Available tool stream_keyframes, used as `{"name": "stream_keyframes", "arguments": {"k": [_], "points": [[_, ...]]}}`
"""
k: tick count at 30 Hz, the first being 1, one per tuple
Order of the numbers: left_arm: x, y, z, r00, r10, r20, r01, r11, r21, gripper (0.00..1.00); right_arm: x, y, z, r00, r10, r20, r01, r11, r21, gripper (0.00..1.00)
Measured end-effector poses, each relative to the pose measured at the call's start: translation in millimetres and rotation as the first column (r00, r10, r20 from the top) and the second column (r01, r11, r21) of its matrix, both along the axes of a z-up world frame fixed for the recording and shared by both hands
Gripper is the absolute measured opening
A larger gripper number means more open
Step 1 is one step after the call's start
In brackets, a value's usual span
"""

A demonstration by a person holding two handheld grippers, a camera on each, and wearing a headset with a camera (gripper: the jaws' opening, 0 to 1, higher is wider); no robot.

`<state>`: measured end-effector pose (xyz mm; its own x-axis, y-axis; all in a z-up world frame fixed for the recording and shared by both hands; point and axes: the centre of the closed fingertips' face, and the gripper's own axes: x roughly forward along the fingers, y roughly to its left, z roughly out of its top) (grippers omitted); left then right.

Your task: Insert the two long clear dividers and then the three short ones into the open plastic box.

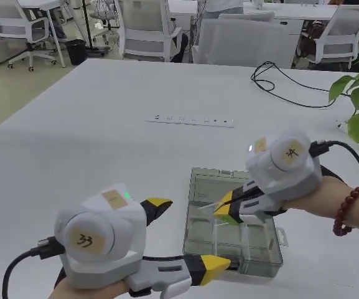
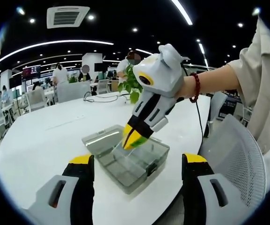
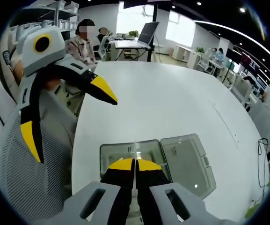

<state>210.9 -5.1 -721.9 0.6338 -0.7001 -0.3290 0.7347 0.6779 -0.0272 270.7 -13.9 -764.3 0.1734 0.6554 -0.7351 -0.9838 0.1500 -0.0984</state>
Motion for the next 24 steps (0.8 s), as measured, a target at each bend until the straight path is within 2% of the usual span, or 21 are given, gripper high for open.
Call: {"name": "stream_keyframes", "arguments": {"k": [6,7,8,24], "points": [[-0.8,0.4,-0.1,1.000,-0.003,0.002,0.003,1.000,0.006,0.77,-0.8,6.2,-2.5,0.999,0.039,-0.015,-0.040,0.996,-0.077,0.02],[-0.7,1.0,-0.3,1.000,-0.002,0.005,0.002,1.000,0.011,0.78,-0.2,3.5,-6.4,0.998,0.061,-0.001,-0.060,0.990,-0.126,0.02],[-0.4,1.6,-0.6,1.000,0.001,0.006,-0.001,1.000,0.014,0.79,-2.2,9.0,-5.4,0.998,0.064,-0.008,-0.064,0.992,-0.104,0.02],[2.2,3.7,-0.8,1.000,0.021,0.005,-0.021,1.000,0.015,0.82,-2.3,21.3,-23.2,0.990,0.138,-0.018,-0.139,0.978,-0.157,0.02]]}}
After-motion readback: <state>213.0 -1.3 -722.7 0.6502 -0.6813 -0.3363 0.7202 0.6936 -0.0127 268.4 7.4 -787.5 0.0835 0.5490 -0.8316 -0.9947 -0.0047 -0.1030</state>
